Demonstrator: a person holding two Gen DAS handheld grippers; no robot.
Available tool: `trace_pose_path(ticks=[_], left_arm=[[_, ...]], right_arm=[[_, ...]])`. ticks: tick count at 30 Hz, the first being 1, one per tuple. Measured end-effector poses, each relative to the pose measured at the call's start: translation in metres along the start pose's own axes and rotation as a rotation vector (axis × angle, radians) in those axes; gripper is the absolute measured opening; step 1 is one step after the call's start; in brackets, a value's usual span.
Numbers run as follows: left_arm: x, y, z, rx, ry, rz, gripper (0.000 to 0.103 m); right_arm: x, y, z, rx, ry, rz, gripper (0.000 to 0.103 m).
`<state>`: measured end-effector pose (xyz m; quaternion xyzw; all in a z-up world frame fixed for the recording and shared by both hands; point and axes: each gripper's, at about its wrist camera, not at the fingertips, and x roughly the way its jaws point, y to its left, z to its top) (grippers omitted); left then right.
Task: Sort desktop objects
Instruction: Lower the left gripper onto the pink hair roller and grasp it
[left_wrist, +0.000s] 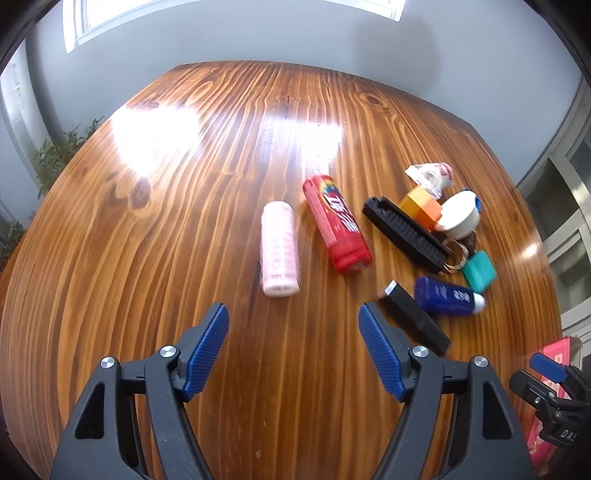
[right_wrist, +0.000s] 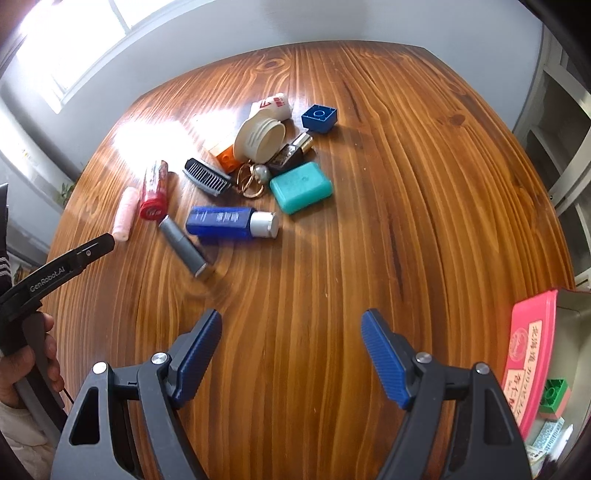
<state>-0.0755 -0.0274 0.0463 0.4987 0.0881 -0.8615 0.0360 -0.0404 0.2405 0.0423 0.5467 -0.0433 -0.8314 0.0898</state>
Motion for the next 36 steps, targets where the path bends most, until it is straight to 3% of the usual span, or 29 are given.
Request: trace_pose_path(ticks=[11,19,25,30,36], left_arm=[[0.034,0.010,0.031,0.005,0.008,-0.004,0.076],[0.045,0.016,0.037,0.024,-0.002,-0.017,0.075],[0.058,0.013,0.037,0.057,0.018,-0.017,0.053],[0.059,0.014,0.039,0.070,0.004,-0.005,0.031],[0.052,0.015,0.027,0.072,0.012,-0.018,0.031]], right_arm=[[0.016,0.017,0.030,-0.012,-0.027,0.019,0.081],[0.021,0.034,0.054,-0.061,-0.084,0.088,0.081],[0.034,0.047,0.066,-0.134,-0.088,0.126,0.080],[0.052,0.048,0.072,-0.162,-0.047,0.169,0.064],[0.070,0.039,0.074,-0.151,0.016,0.212,0.052]])
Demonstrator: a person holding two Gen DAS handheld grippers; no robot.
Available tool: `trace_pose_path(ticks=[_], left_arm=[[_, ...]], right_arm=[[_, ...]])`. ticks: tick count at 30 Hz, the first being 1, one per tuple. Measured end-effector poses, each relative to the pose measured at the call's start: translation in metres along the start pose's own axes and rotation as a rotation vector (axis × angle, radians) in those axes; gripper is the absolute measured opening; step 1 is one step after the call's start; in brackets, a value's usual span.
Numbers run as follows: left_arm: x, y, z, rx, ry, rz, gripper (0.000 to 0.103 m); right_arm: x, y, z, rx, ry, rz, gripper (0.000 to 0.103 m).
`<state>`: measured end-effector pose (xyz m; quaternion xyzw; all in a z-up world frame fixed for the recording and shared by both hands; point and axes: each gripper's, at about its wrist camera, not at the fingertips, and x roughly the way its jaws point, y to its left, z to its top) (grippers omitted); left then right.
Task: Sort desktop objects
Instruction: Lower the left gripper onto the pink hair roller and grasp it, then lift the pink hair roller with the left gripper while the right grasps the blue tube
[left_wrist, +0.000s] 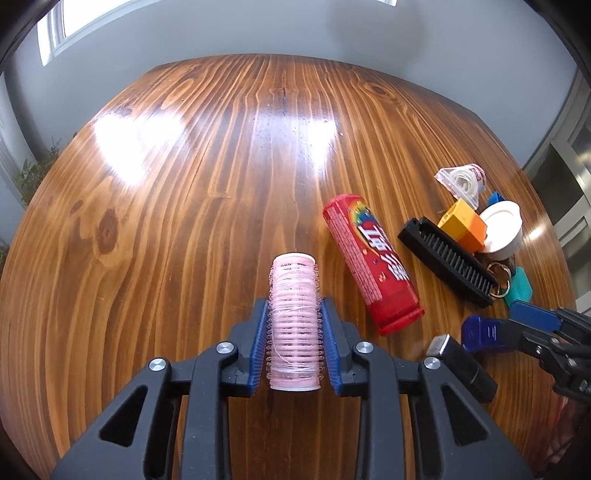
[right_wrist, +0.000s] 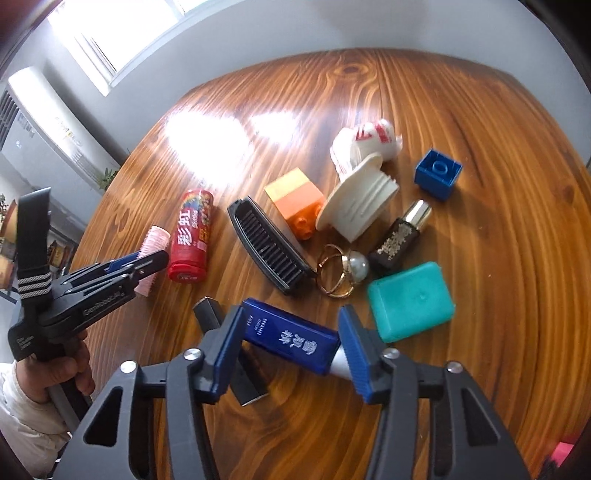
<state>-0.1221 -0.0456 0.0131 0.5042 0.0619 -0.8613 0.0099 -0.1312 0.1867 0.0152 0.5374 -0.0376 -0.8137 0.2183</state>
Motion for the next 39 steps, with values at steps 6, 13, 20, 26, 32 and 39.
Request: trace_pose_path(ticks=[6,13,20,26,32,39], left_arm=[[-0.004,-0.003,-0.008,0.005,0.014,-0.016,0.031],[-0.009,-0.004,-0.016,0.005,0.017,-0.008,0.031],[-0.022,-0.007,-0.020,0.003,-0.008,-0.015,0.031],[-0.042,-0.011,-0.036,0.004,-0.022,-0.020,0.030],[-0.058,-0.017,-0.040,-0.006,-0.044,-0.018,0.030],[-0.084,-0.033,-0.052,0.006,-0.083,-0.009,0.030]], right_arm=[[0.002,0.001,-0.014,-0.007,0.046,0.041,0.050],[0.008,0.017,-0.011,-0.073,0.039,-0.056,0.050],[0.018,0.035,-0.015,-0.184,0.027,-0.156,0.035],[0.007,0.029,-0.026,-0.118,0.033,-0.120,0.032],[-0.027,0.020,-0.038,-0.037,-0.010,-0.072,0.032],[-0.064,0.005,-0.061,0.019,-0.040,-0.046,0.032]])
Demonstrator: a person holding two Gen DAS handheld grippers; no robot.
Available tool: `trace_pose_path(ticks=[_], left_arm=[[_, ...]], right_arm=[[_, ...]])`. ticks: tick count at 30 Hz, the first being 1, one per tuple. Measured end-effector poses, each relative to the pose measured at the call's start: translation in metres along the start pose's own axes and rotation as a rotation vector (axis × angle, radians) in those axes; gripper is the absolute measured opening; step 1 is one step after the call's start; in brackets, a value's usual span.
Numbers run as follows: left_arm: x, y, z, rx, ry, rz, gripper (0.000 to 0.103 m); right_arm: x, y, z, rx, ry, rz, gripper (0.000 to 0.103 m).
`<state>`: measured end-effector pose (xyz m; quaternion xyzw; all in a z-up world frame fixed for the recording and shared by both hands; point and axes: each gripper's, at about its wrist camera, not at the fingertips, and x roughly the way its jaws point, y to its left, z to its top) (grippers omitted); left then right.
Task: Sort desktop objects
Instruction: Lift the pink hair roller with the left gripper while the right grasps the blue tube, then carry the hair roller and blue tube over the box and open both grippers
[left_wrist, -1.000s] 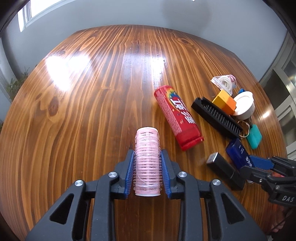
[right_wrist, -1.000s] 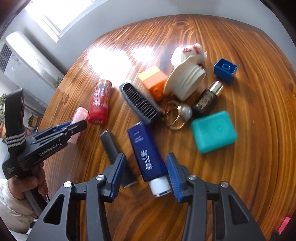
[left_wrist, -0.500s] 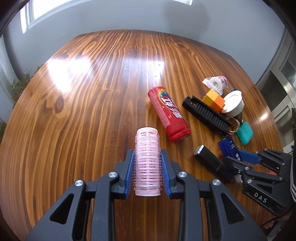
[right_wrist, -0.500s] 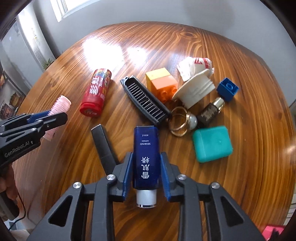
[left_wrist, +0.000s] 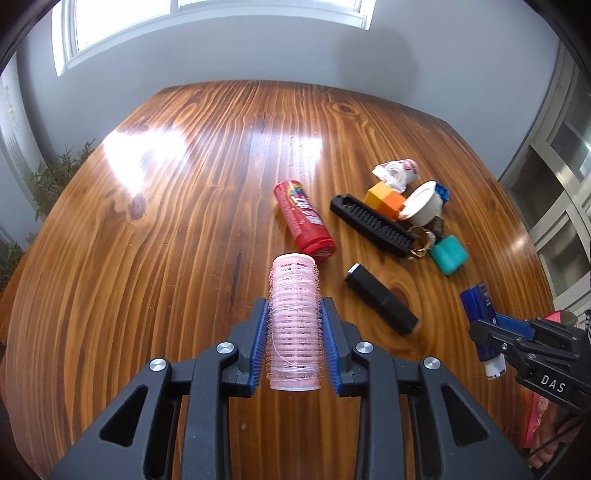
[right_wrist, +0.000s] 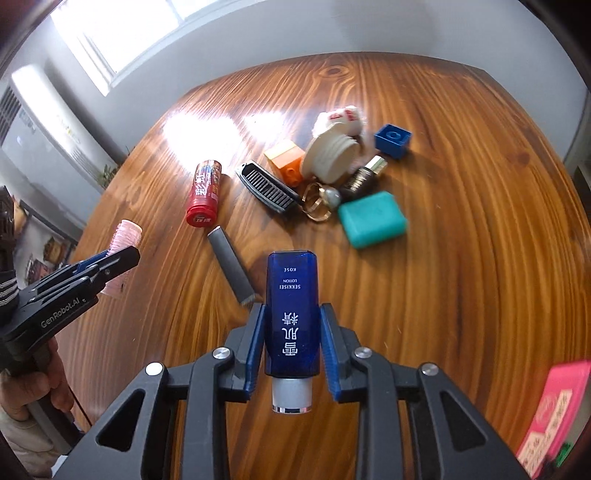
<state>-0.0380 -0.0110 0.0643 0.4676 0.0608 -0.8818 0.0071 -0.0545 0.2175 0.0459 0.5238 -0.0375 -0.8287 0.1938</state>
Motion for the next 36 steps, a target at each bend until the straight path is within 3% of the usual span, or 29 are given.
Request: trace_pose_path(ticks=[14,23,36], left_arm=[[-0.044,-0.082,-0.033,0.080,-0.048,-0.049,0.030],[-0.069,-0.170,-0.063,0.177,-0.062,-0.145,0.030],[-0.087,-0.283,-0.096,0.314,-0.064,-0.269,0.030]], right_arm=[[-0.094,-0.047,-0.055,0.070,-0.102,0.000,0.032],[-0.161,-0.109,-0.105,0.156,-0.174,-0.069,0.032],[-0.210,-0.187,-0.162,0.278,-0.206,-0.160,0.032]])
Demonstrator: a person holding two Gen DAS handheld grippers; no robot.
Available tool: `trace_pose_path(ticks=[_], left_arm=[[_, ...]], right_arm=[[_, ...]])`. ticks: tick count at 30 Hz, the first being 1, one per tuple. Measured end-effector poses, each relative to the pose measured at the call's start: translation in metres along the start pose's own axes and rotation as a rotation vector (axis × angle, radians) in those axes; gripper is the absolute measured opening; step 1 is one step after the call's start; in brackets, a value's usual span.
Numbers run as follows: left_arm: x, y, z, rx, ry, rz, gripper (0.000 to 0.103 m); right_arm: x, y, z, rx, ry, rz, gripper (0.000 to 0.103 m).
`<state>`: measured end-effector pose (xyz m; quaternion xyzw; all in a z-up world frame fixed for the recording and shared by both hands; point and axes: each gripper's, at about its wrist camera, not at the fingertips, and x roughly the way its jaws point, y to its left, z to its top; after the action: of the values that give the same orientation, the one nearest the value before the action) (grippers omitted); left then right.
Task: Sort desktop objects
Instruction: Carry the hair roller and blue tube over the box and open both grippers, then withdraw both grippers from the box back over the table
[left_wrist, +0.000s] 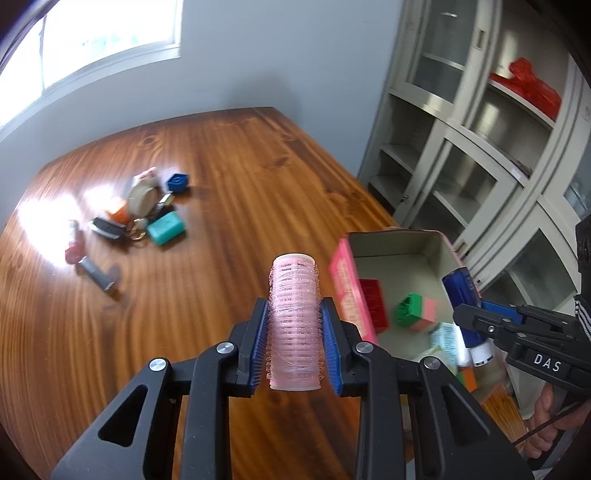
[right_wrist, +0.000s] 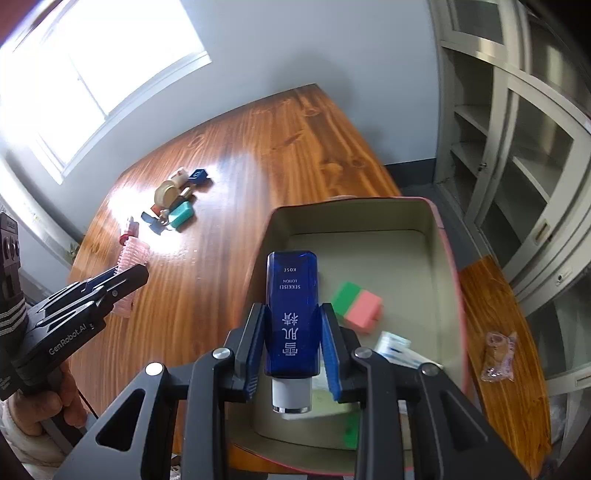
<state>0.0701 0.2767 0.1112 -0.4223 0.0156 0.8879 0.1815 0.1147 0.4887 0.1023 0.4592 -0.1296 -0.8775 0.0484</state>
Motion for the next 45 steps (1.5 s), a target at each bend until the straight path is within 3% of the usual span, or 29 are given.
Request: trace_pose_path(ticks=[18,19,21,23,31,39,45], left_arm=[[0.018,-0.083,0.000,0.116,0.047,-0.126,0.032],[0.019,-0.086,0.000,0.124,0.054,-0.135,0.035],[0.020,-0.093,-0.001,0.140,0.058,-0.143,0.059],[0.018,-0.096,-0.001,0.143,0.046,-0.150,0.063],[0.018,-0.075,-0.001,0.074,0.045,-0.105,0.063],[0.002,-0.042,-0.009,0.000,0.019,-0.024,0.063],[0.001,-0.011,-0.018,-0.078,0.051,0.019,0.063]], right_arm=[[-0.015,-0.040,-0.002,0.032,-0.024,-0.011,0.032],[-0.015,-0.042,-0.002,0.035,-0.025,-0.013,0.032],[-0.014,-0.044,-0.001,0.043,-0.022,-0.016,0.033],[-0.013,-0.048,0.000,0.058,-0.018,-0.015,0.033],[-0.006,-0.043,0.008,0.056,-0.011,-0.016,0.042],[-0.003,-0.014,0.016,-0.006,-0.029,0.008,0.063],[0.016,0.012,0.021,-0.050,0.021,0.038,0.064]])
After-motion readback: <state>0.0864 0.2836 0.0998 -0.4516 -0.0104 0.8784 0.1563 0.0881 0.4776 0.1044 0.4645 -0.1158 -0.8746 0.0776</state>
